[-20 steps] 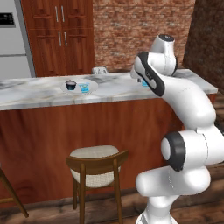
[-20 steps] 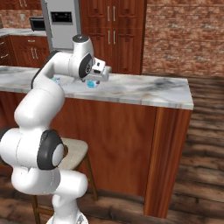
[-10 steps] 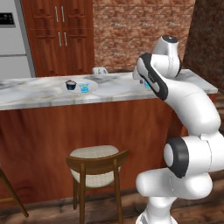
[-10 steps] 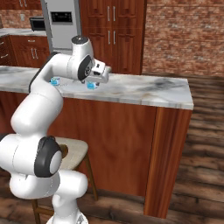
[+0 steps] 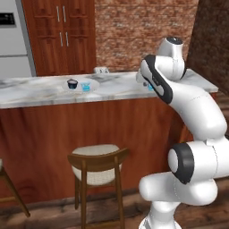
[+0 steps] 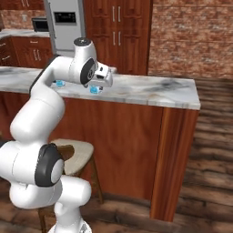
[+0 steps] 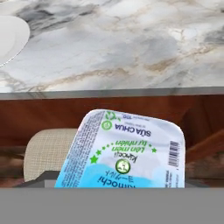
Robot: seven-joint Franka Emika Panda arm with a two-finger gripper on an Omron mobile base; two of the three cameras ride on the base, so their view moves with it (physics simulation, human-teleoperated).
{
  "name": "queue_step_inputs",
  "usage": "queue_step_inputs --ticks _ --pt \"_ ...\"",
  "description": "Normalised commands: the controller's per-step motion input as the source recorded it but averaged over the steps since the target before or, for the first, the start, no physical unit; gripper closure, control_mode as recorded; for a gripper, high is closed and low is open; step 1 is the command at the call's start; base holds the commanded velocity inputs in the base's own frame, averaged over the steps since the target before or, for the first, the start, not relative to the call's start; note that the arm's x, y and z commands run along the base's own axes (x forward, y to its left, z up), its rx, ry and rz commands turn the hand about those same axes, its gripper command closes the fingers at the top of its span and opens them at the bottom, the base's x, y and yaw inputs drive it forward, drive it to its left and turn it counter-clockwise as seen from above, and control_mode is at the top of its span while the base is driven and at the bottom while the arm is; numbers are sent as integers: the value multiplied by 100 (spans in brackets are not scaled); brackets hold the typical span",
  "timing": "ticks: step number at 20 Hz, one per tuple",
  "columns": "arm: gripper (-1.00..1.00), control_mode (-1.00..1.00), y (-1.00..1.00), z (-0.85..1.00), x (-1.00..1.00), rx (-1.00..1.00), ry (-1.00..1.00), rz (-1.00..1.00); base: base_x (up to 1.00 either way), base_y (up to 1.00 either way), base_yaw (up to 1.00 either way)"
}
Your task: Place two yogurt containers on each plate.
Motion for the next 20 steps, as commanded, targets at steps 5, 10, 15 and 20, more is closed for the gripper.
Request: queue_step_inputs --ticks 5,10,15,20 --pt "100 100 0 0 0 0 0 0 -88 66 5" --pt "100 100 0 0 0 0 0 0 -22 100 5" --pt "100 100 0 0 0 0 0 0 0 100 0" --pt "100 100 0 0 0 0 0 0 3 99 0"
